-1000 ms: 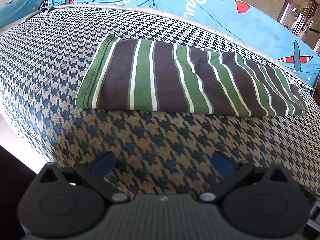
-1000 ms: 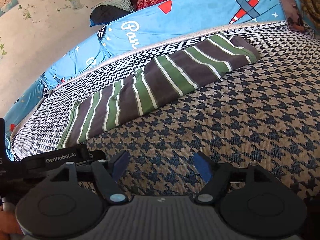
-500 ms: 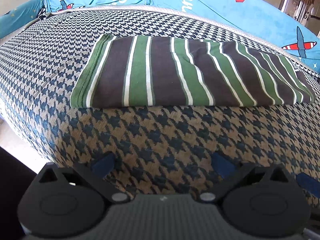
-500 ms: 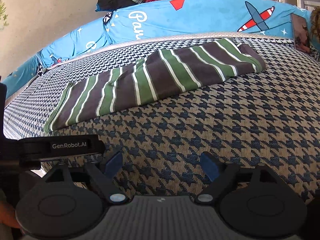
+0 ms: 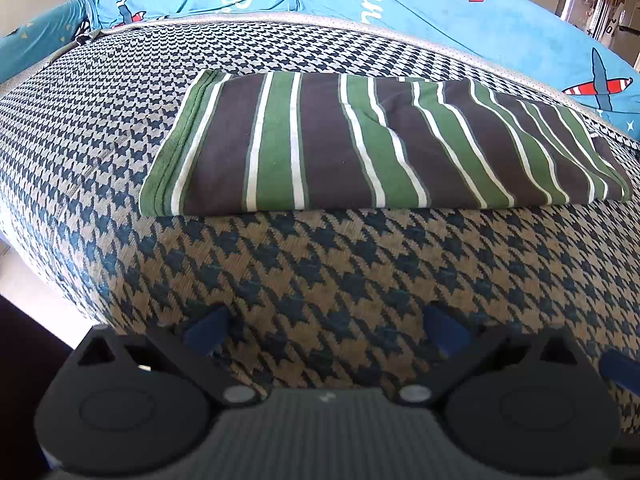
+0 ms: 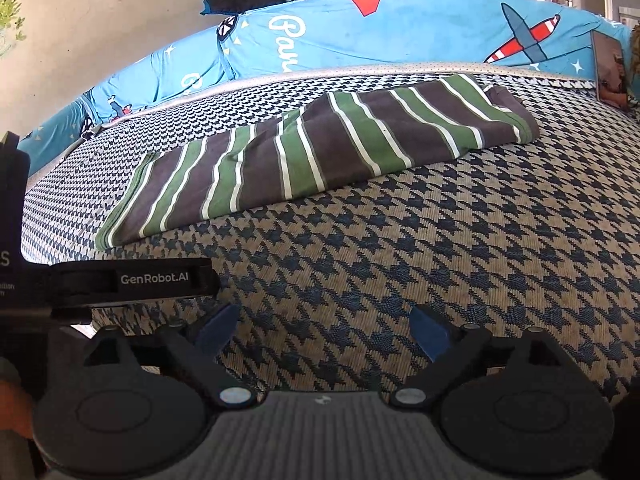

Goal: Fold clothes

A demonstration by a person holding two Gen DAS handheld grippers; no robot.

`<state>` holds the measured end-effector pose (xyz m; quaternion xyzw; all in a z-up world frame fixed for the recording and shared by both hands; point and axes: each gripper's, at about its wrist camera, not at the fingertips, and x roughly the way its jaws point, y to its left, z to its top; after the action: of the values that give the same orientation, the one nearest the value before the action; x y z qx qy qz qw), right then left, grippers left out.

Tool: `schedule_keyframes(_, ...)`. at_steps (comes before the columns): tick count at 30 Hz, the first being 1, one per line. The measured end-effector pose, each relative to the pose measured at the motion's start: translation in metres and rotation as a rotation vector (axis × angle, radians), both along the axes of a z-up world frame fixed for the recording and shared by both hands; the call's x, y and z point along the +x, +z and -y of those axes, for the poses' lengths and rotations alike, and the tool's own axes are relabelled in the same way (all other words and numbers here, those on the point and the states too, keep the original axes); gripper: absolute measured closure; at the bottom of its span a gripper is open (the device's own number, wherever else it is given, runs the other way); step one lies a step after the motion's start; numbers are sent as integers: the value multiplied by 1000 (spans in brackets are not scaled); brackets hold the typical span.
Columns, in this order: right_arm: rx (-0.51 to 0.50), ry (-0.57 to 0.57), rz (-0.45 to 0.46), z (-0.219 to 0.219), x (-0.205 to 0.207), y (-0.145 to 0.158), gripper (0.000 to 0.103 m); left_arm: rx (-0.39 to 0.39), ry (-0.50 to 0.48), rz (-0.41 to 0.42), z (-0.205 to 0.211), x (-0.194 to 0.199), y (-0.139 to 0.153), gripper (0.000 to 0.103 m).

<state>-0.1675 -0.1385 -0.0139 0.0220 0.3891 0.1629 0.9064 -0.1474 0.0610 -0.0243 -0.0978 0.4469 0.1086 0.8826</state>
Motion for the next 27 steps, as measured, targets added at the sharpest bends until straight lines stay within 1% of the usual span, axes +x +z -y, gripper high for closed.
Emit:
schedule_keyframes(3, -6, 40, -11, -1, 6, 5, 9, -5, 3, 5, 3, -4, -1, 0)
schedule_keyframes(8, -66, 152, -61, -1, 28, 14, 9, -2, 3, 4, 4, -6, 0, 0)
schedule_keyframes(11, -76, 181, -54, 5, 46, 23, 9, 1, 2, 4, 6, -7, 0, 0)
schedule_keyframes(14, -117, 167, -49, 16, 69, 33, 9, 3, 2, 2, 5, -7, 1, 0)
schedule_keyframes(17, -143, 109, -63, 29, 93, 36, 9, 3, 1, -1, 2, -3, 2, 0)
schedule_keyframes(20, -161, 49, -108, 41, 112, 30, 9, 8, 2, 0, 3, -3, 2, 0)
schedule_keyframes(22, -182, 17, -152, 44, 119, 22, 9, 11, 5, 0, 3, -3, 2, 0)
schedule_keyframes(24, -233, 44, -181, 40, 119, 14, 7, 12, 13, -4, 1, 0, 2, 0)
schedule_keyframes(25, -261, 67, -180, 37, 118, 12, 4, 13, 18, -6, 1, 1, 3, 0)
schedule_keyframes(27, -303, 111, -158, 30, 113, 10, 3, 12, 25, -6, 1, 3, 5, 0)
